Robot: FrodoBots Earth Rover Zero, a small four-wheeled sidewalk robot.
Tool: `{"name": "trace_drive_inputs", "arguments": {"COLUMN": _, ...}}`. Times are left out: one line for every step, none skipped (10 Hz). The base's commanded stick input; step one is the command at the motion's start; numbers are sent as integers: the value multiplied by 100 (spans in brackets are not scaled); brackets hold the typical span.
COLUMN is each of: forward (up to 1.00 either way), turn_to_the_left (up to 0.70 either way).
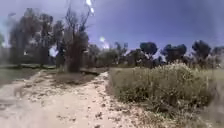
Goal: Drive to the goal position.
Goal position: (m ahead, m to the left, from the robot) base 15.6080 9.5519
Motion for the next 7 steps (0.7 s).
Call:
{"name": "trace_drive_inputs", "arguments": {"forward": 85, "turn_to_the_left": 5}}
{"name": "trace_drive_inputs", "arguments": {"forward": 85, "turn_to_the_left": 20}}
{"name": "trace_drive_inputs", "arguments": {"forward": 85, "turn_to_the_left": 34}}
{"name": "trace_drive_inputs", "arguments": {"forward": 85, "turn_to_the_left": 34}}
{"name": "trace_drive_inputs", "arguments": {"forward": 85, "turn_to_the_left": 34}}
{"name": "trace_drive_inputs", "arguments": {"forward": 85, "turn_to_the_left": 34}}
{"name": "trace_drive_inputs", "arguments": {"forward": 85, "turn_to_the_left": 34}}
